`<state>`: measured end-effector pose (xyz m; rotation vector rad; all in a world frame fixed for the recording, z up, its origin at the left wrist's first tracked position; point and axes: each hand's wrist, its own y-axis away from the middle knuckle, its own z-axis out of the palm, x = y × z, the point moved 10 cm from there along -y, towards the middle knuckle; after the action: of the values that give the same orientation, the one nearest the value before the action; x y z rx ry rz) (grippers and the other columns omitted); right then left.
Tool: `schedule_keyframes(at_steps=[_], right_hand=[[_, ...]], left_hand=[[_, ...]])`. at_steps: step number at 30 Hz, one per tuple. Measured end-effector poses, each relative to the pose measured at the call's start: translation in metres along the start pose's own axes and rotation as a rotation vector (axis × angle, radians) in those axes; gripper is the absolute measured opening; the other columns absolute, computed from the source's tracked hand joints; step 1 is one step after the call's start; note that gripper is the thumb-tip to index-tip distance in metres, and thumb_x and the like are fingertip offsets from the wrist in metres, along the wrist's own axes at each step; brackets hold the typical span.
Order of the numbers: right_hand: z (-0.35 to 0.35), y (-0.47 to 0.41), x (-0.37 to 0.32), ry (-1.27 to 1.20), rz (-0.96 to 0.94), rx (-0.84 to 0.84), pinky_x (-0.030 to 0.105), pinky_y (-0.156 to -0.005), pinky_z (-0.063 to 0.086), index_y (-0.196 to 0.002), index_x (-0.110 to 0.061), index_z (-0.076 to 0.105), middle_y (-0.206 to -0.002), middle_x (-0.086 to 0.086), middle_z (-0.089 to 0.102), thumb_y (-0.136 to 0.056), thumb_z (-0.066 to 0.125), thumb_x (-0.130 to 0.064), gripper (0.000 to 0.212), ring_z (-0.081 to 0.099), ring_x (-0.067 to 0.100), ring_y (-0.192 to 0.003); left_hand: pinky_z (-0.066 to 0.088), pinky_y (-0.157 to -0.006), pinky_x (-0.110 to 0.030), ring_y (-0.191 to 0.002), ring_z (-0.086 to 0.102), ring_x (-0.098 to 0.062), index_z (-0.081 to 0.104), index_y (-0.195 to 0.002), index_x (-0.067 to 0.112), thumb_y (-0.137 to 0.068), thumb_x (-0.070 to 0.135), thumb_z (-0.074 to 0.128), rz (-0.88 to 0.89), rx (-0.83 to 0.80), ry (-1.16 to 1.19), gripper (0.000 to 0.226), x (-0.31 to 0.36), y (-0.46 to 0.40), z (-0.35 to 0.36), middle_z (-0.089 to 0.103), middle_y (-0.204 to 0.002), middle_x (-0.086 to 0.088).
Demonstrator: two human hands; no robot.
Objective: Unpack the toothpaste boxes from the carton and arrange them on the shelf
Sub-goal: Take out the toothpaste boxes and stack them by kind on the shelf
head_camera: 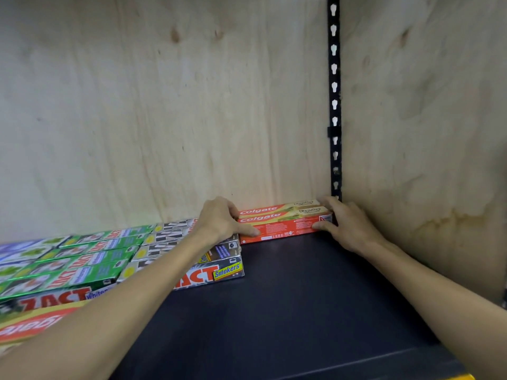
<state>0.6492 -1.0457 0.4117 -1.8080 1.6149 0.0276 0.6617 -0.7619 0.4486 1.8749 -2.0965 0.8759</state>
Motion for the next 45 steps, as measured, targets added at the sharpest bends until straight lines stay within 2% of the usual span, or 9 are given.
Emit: schedule_keyframes(at_steps=[7, 12, 16, 22, 25, 28, 31, 37, 45], right_hand=[[0.005, -0.001, 0.007, -0.086, 0.047, -0.041, 0.045, -0.103, 0.048, -0.144, -0.028, 0.042, -0.138, 0.004, 0.060, -0.088, 0.071, -0.048, 0.067, 0.057, 0.027, -0.123], [-0.003, 0.015, -0.004, 0.051, 0.048, -0.016, 0.043, -0.102, 0.042, -0.149, -0.030, 0.035, -0.137, 0.007, 0.057, -0.092, 0.061, -0.054, 0.067, 0.048, 0.031, -0.124], [-0.015, 0.039, -0.028, 0.099, 0.013, 0.034, 0.043, -0.107, 0.036, -0.153, -0.025, 0.031, -0.140, 0.006, 0.055, -0.096, 0.060, -0.049, 0.069, 0.041, 0.029, -0.128], [-0.032, 0.098, -0.095, 0.024, -0.170, 0.144, 0.039, -0.110, 0.031, -0.148, -0.016, 0.042, -0.149, 0.005, 0.045, -0.092, 0.062, -0.052, 0.069, 0.034, 0.024, -0.134], [-0.030, 0.130, -0.136, -0.022, -0.252, 0.110, 0.036, -0.110, 0.030, -0.145, -0.017, 0.046, -0.145, 0.003, 0.049, -0.091, 0.062, -0.055, 0.068, 0.035, 0.022, -0.133], [-0.024, 0.159, -0.177, -0.140, -0.286, 0.101, 0.037, -0.113, 0.032, -0.144, -0.018, 0.049, -0.140, 0.000, 0.052, -0.089, 0.063, -0.057, 0.068, 0.038, 0.019, -0.131], [-0.005, 0.184, -0.224, -0.228, -0.338, 0.061, 0.039, -0.113, 0.034, -0.143, -0.022, 0.049, -0.139, -0.006, 0.052, -0.089, 0.063, -0.058, 0.066, 0.038, 0.015, -0.130], [0.031, 0.211, -0.293, -0.306, -0.379, -0.005, 0.038, -0.115, 0.033, -0.143, -0.027, 0.049, -0.139, -0.013, 0.052, -0.087, 0.057, -0.067, 0.070, 0.036, 0.008, -0.135], [0.061, 0.228, -0.341, -0.325, -0.419, -0.063, 0.040, -0.110, 0.037, -0.140, -0.035, 0.052, -0.131, -0.018, 0.057, -0.082, 0.059, -0.072, 0.069, 0.042, 0.006, -0.125]], left_hand=[[0.040, -0.062, -0.017, -0.084, 0.057, -0.005, 0.071, -0.110, 0.016, -0.059, 0.062, 0.088, 0.041, -0.025, -0.038, 0.071, 0.000, 0.000, 0.002, 0.066, -0.106, 0.005], [0.048, -0.091, -0.028, -0.112, 0.062, -0.015, 0.067, -0.124, 0.018, -0.079, 0.074, 0.062, 0.089, -0.118, -0.041, 0.072, 0.002, 0.013, -0.007, 0.067, -0.126, 0.002], [0.044, -0.096, -0.026, -0.126, 0.056, -0.016, 0.056, -0.140, 0.016, -0.086, 0.068, 0.059, 0.155, -0.122, -0.072, 0.075, -0.003, 0.046, -0.022, 0.058, -0.143, 0.001], [0.035, -0.096, -0.015, -0.125, 0.053, -0.005, 0.059, -0.137, 0.022, -0.085, 0.060, 0.069, 0.282, -0.066, -0.099, 0.065, -0.019, 0.108, -0.059, 0.058, -0.140, 0.011], [0.034, -0.102, -0.017, -0.125, 0.047, 0.002, 0.056, -0.139, 0.028, -0.084, 0.066, 0.064, 0.322, -0.058, -0.101, 0.067, -0.033, 0.137, -0.083, 0.052, -0.141, 0.019], [0.034, -0.107, -0.022, -0.131, 0.045, 0.000, 0.053, -0.139, 0.034, -0.086, 0.071, 0.058, 0.380, -0.053, -0.163, 0.065, -0.047, 0.169, -0.108, 0.048, -0.142, 0.022], [0.037, -0.113, -0.031, -0.132, 0.047, -0.003, 0.056, -0.134, 0.039, -0.084, 0.076, 0.053, 0.397, -0.004, -0.178, 0.062, -0.071, 0.196, -0.133, 0.053, -0.142, 0.018], [0.045, -0.106, -0.034, -0.121, 0.053, 0.001, 0.062, -0.126, 0.034, -0.089, 0.072, 0.051, 0.449, 0.090, -0.163, 0.055, -0.112, 0.246, -0.175, 0.061, -0.130, 0.018], [0.040, -0.106, -0.030, -0.123, 0.052, 0.000, 0.067, -0.122, 0.029, -0.087, 0.063, 0.065, 0.503, 0.201, -0.146, 0.049, -0.168, 0.283, -0.215, 0.059, -0.128, 0.017]])
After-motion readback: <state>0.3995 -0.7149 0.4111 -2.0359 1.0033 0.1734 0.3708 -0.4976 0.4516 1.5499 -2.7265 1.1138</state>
